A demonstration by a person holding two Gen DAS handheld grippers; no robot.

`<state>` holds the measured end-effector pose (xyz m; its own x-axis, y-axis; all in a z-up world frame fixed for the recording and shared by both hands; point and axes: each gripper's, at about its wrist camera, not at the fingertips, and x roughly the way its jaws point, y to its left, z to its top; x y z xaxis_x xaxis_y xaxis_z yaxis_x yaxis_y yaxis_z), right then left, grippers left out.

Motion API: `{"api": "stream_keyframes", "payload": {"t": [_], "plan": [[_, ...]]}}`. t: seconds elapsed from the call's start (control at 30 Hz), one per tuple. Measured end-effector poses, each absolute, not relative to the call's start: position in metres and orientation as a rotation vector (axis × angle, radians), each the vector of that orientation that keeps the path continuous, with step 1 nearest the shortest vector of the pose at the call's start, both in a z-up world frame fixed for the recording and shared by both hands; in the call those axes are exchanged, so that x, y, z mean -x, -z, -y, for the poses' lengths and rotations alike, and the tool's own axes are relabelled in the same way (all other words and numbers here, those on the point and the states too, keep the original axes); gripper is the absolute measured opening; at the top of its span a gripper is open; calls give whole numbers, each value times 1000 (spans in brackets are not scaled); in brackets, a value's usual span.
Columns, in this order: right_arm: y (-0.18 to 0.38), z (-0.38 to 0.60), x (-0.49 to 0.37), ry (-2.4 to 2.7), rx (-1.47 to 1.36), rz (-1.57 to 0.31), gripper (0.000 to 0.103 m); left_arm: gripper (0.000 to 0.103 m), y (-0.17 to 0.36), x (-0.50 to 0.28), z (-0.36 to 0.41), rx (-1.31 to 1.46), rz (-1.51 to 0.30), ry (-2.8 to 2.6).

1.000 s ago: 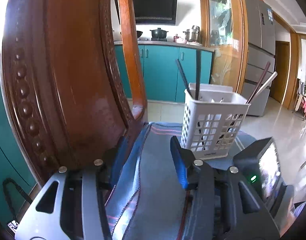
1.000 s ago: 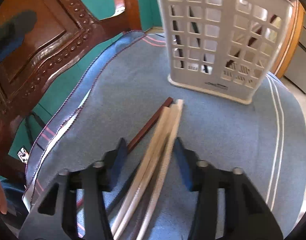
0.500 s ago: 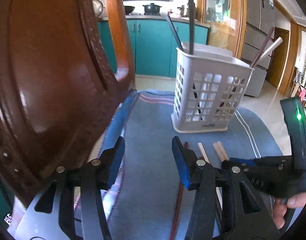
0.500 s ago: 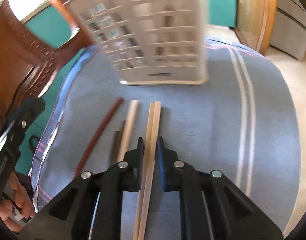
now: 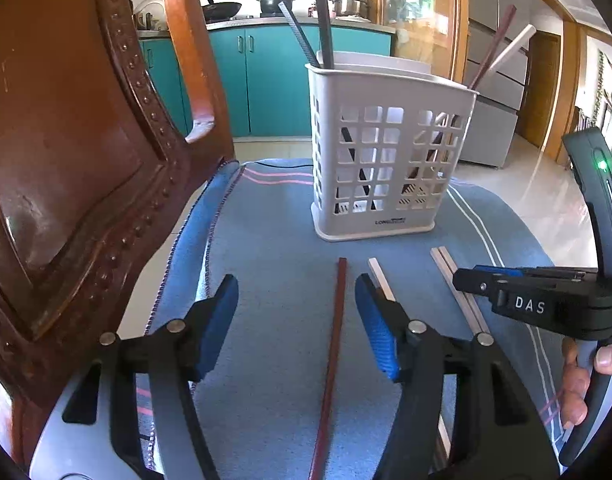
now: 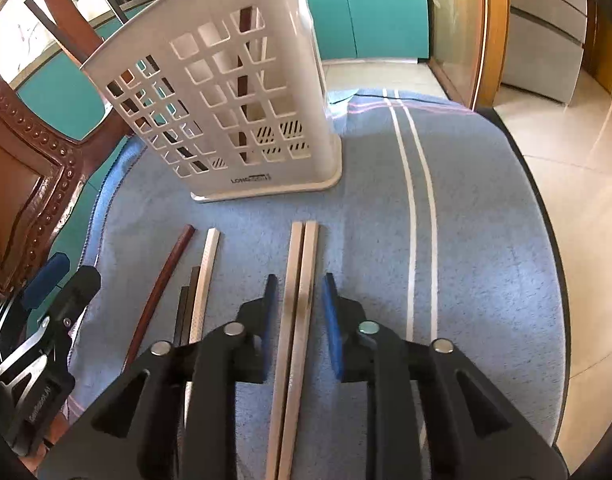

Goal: Organize utensils
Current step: 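Bring both tools back down over the remaining chopsticks, then grasp a light wooden chopstick with the right tool while the left tool grasps a dark red one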

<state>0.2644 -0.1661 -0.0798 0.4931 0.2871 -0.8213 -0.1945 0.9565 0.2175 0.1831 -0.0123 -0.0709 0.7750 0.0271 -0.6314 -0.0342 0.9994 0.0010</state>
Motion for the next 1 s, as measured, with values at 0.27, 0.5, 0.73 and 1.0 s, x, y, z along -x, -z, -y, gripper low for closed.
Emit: {"api": "stream_keyframes", "payload": {"t": [0.27,0.5,0.73,1.0], "plan": [[83,162,-264,-286,-70,-1022,32,69,73,-184,13,16,-710,-17],[87,158,-261,-295,-48,-1023,32,72,76,-185,16,4,-721,-6],[86,160,-260,-300,-52,-1022,35,72,79,-187,16,48,-743,38],[86,158,-259,-302,-61,-1020,37,72,97,-195,17,62,-833,40]]}}
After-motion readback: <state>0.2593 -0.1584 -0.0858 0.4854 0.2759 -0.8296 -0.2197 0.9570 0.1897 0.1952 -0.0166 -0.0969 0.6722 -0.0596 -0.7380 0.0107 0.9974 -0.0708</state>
